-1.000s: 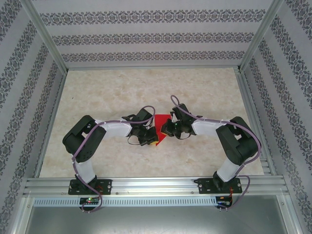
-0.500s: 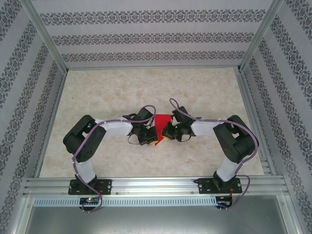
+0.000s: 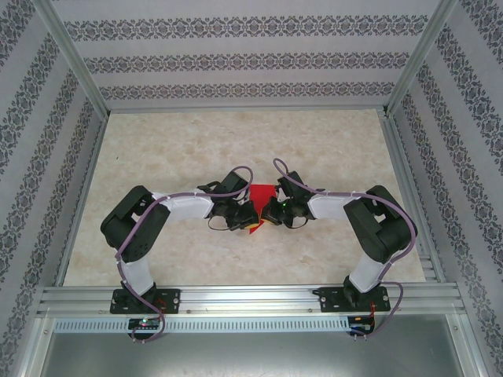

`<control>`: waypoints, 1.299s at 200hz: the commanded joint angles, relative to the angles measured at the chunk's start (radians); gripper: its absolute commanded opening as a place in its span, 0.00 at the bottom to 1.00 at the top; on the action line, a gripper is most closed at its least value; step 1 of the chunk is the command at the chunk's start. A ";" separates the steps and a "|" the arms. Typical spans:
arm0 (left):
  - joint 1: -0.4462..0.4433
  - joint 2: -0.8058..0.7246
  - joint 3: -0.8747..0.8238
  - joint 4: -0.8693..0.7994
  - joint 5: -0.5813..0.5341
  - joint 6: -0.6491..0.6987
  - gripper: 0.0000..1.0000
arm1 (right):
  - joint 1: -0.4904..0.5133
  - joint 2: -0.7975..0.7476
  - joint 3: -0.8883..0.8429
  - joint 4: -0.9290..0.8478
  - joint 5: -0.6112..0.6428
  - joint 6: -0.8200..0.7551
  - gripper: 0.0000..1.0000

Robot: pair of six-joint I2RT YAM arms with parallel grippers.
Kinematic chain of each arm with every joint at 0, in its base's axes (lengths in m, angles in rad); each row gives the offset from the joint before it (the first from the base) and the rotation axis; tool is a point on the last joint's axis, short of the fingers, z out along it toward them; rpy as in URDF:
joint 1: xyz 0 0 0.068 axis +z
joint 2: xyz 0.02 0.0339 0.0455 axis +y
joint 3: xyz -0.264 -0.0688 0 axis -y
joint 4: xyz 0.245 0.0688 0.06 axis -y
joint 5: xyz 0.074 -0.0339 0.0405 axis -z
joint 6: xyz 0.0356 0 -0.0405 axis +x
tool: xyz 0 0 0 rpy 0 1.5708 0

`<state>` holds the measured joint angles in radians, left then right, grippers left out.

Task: Fold a paper plane with a square sheet of paper (pick it up from the middle)
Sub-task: Third fold the triangle at the center of the table.

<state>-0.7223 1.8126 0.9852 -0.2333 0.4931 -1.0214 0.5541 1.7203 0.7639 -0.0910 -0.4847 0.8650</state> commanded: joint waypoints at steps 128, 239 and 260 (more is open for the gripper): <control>-0.016 0.066 0.022 -0.230 -0.131 0.046 0.05 | -0.094 0.010 -0.020 0.017 0.066 -0.163 0.06; -0.013 0.089 0.093 -0.297 -0.168 0.193 0.05 | -0.168 -0.151 0.009 -0.053 0.097 -0.171 0.05; -0.010 0.096 0.120 -0.323 -0.182 0.264 0.05 | -0.090 -0.118 0.020 -0.022 0.096 -0.120 0.05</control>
<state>-0.7288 1.8656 1.0840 -0.4339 0.3931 -0.8799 0.3885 1.5818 0.7643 -0.1261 -0.4156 0.6968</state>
